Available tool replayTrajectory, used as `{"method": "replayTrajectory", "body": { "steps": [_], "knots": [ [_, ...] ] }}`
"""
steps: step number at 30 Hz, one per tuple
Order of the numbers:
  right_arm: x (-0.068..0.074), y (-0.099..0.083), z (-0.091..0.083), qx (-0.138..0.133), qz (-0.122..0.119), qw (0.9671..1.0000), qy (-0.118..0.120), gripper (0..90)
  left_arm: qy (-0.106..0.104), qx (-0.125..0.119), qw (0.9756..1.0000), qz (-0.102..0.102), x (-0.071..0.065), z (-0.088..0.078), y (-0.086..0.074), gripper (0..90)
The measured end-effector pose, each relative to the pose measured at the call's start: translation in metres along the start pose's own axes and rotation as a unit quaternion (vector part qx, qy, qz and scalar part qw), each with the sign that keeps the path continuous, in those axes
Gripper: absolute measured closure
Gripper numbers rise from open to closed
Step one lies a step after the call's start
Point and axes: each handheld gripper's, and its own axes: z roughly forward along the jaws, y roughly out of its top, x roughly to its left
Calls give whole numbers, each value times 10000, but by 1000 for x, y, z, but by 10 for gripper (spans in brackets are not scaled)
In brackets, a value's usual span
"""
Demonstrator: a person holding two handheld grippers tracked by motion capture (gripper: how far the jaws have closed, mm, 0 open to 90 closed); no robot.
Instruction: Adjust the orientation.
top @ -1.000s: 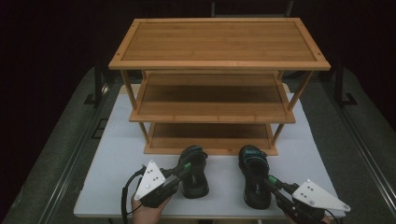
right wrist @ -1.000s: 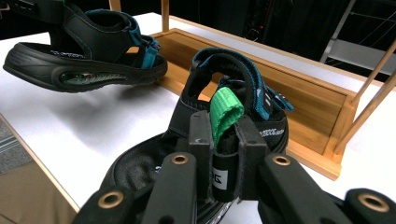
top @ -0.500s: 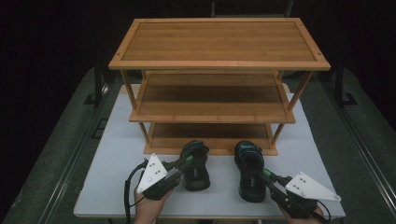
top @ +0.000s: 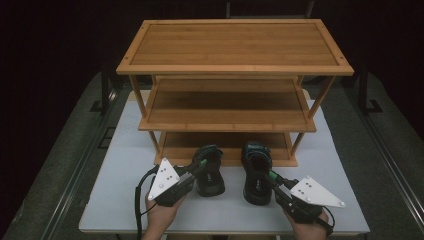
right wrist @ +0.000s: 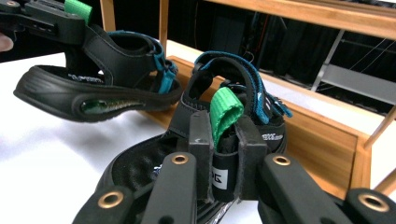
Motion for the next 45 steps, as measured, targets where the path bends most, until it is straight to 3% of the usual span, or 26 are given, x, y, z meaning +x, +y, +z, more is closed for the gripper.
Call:
{"method": "replayTrajectory", "body": {
  "steps": [13,25,40,45],
  "knots": [
    [5,4,29,-24,-75,10000,-14,798,-35,-61,9999,78,6,18,-2,801],
    [9,-2,59,223,-209,9995,31,798,-136,144,9996,205,7,38,-17,801],
    [9,-9,73,368,-166,9992,-26,798,-118,133,9993,316,15,33,-25,799],
    [10,-11,74,430,-118,9989,-148,797,-123,179,9991,352,14,31,-29,798]
  ]
}}
